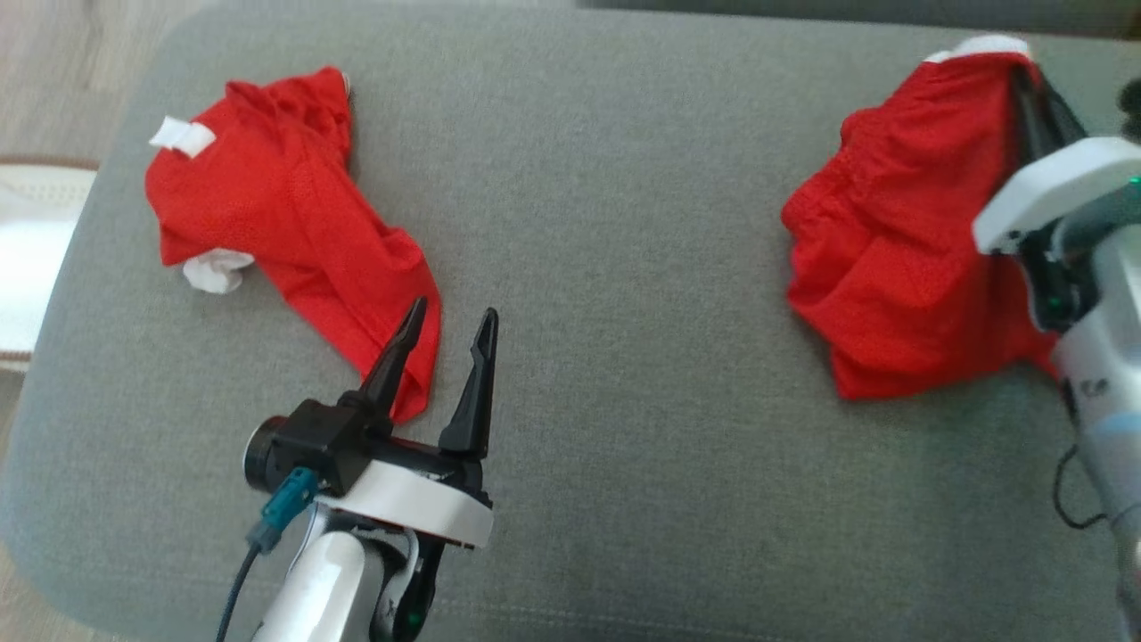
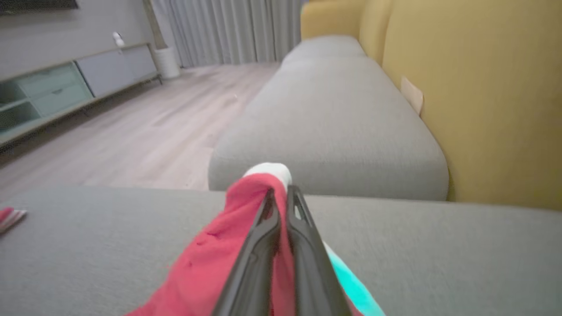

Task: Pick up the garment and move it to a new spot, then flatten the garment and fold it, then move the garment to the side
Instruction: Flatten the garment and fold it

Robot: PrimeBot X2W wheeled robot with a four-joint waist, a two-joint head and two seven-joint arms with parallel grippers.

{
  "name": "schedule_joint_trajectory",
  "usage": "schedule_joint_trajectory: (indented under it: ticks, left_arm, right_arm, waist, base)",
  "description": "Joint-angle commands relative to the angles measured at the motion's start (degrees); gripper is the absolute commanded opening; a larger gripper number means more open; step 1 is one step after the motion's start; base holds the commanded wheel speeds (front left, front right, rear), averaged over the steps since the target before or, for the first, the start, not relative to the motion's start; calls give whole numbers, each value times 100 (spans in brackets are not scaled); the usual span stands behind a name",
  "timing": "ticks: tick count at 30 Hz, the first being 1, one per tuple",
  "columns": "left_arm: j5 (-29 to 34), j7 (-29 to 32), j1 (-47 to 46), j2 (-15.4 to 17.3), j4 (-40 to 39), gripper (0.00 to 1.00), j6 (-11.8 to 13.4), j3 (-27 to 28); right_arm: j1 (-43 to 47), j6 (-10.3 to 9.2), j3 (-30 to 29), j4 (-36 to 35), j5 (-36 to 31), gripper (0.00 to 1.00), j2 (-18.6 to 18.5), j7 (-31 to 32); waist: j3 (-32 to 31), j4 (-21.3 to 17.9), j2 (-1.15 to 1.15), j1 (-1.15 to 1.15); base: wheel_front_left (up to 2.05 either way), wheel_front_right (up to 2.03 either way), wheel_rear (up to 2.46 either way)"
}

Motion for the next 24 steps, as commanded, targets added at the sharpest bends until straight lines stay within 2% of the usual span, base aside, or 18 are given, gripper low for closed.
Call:
schedule_joint_trajectory:
  ticks: [1, 6, 10, 15, 20, 24]
  left_arm:
    - [-11, -30, -83, 10, -165, 100, 30, 207]
    - [8, -30, 77, 10, -139, 100, 58, 252]
    - [-14, -30, 198, 10, -131, 100, 75, 284]
    - [-58, -30, 355, 10, -134, 100, 104, 316]
    - [-66, -30, 499, 10, -113, 100, 107, 357]
    - [-69, -30, 519, 10, -120, 100, 112, 385]
  right_arm:
    - [-18, -4, 110, -244, 38, 0, 69, -87]
    - [529, -4, 661, -1088, 155, 0, 322, -159]
    - [1241, -4, 1087, -1915, 213, 0, 545, 50]
    - [2275, -4, 1543, -2698, -83, 0, 759, 434]
    - [3173, -4, 1831, -2981, -331, 0, 1033, 752]
    - [3784, -4, 1932, -2815, -493, 0, 1219, 967]
  waist:
    - [-145, -69, 0, 0]
    - [-524, -188, 0, 0]
    - [-778, -239, 0, 0]
    - [-1003, -255, 0, 0]
    - [-1169, -279, 0, 0]
    - [-1215, -303, 0, 0]
  base:
    - [0, 0, 0]
    - [0, 0, 0]
    - [0, 0, 0]
    - [0, 0, 0]
    - [0, 0, 0]
    - [0, 0, 0]
